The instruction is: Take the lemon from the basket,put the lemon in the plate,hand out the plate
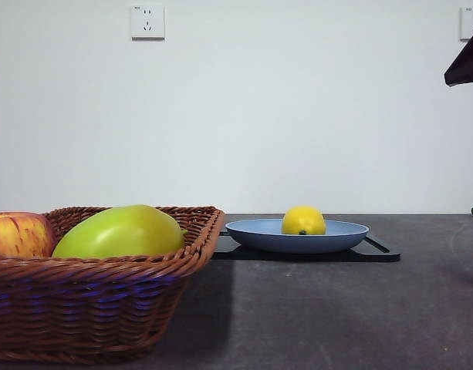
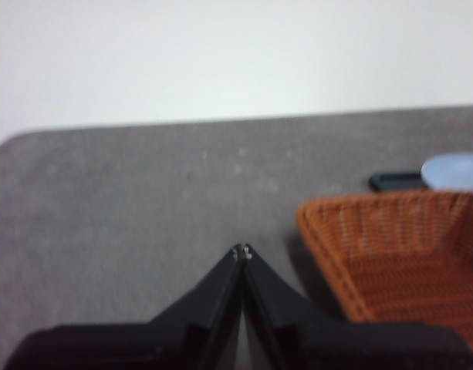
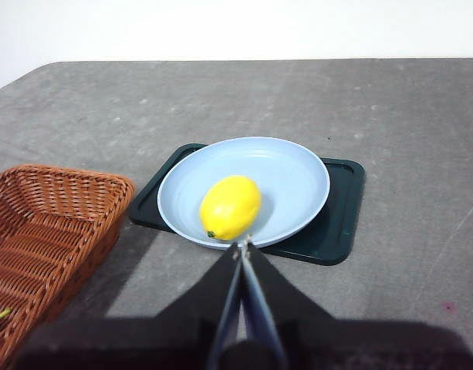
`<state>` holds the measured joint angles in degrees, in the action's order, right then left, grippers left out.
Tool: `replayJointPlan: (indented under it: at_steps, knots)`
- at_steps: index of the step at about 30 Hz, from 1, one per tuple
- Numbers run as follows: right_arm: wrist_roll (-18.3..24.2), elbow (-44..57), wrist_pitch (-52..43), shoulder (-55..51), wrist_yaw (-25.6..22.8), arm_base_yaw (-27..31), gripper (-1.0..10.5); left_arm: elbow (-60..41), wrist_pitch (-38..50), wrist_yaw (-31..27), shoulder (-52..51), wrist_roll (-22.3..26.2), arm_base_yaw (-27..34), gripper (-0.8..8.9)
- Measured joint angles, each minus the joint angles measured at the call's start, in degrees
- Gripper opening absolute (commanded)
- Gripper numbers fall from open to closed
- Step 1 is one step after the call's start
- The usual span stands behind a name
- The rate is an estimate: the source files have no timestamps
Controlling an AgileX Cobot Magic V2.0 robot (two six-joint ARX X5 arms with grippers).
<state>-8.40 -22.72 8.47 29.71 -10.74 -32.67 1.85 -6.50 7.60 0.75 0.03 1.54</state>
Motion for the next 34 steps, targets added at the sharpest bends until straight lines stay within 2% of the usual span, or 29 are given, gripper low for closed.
replayJointPlan:
  at_steps: [8, 30, 34]
  knots:
    - [0.0, 0.0, 0.0, 0.0, 0.0, 0.0, 0.0, -0.9, -3.6, -0.2, -0.1, -1.2, 0.2, 0.08]
    - [0.0, 0.0, 0.0, 0.0, 0.0, 0.0, 0.0, -0.9, -2.4, 0.1, -0.1, -1.2, 0.2, 0.08]
    - [0.9, 0.0, 0.6, -0.1, -2.4, 0.0, 0.0, -0.9, -2.4, 0.1, -0.1, -1.2, 0.2, 0.08]
